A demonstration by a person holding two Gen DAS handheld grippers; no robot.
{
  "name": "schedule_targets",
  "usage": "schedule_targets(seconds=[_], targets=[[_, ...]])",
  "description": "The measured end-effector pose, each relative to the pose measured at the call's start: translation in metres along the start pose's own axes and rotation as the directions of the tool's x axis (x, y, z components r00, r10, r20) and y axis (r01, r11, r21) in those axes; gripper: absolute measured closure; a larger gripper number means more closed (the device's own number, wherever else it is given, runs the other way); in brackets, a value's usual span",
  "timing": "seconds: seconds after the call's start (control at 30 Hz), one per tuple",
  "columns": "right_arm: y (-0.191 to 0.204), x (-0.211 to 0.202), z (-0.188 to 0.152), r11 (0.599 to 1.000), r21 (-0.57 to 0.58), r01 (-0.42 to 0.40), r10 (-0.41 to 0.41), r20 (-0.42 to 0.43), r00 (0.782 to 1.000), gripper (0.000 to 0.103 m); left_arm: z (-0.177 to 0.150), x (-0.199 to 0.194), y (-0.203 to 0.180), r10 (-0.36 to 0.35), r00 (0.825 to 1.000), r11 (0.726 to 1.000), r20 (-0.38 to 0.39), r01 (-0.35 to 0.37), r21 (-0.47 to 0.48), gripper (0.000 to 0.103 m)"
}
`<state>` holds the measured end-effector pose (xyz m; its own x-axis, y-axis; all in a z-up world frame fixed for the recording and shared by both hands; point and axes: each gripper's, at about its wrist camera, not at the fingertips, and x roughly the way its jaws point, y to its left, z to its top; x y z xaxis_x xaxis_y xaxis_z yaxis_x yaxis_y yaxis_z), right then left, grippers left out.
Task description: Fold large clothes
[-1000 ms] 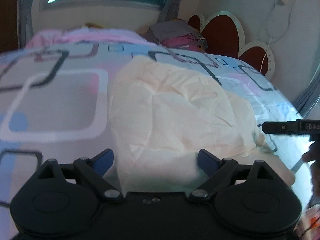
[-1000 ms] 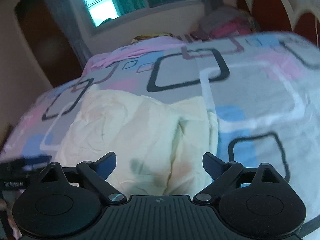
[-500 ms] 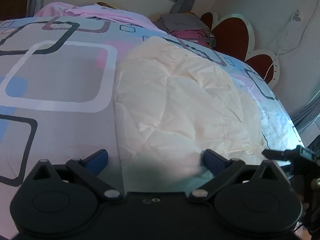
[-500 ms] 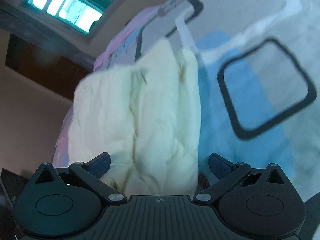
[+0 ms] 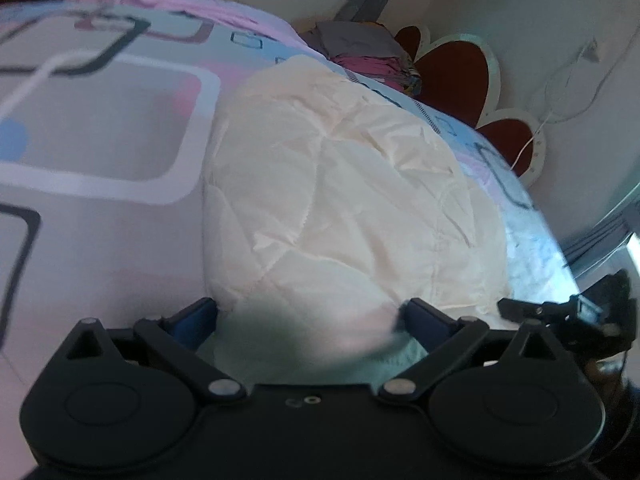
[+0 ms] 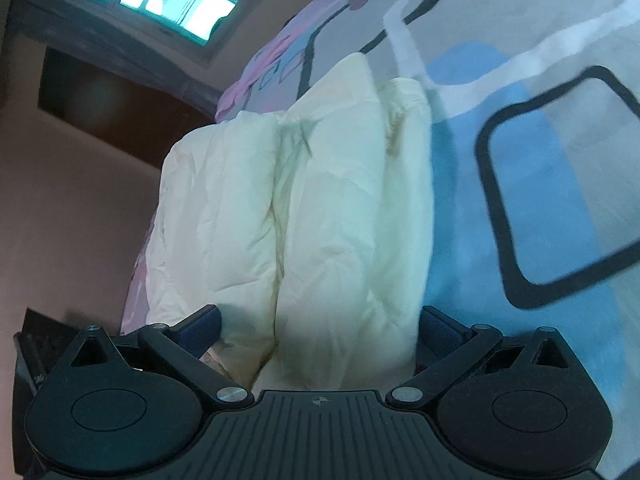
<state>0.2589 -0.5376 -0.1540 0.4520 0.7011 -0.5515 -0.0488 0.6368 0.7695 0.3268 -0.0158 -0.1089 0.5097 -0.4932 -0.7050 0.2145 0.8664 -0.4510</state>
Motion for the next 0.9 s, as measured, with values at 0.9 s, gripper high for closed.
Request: schedule_targets(seconds=[0.9], targets=[[0.071, 0.012, 0.003, 0.953, -0.302, -0.009, 0.008, -0.005, 1.000, 0.025, 0.008, -0.001, 0.005, -0.222, 0.973, 0.974, 0.070, 0.225, -0.033, 0.011]])
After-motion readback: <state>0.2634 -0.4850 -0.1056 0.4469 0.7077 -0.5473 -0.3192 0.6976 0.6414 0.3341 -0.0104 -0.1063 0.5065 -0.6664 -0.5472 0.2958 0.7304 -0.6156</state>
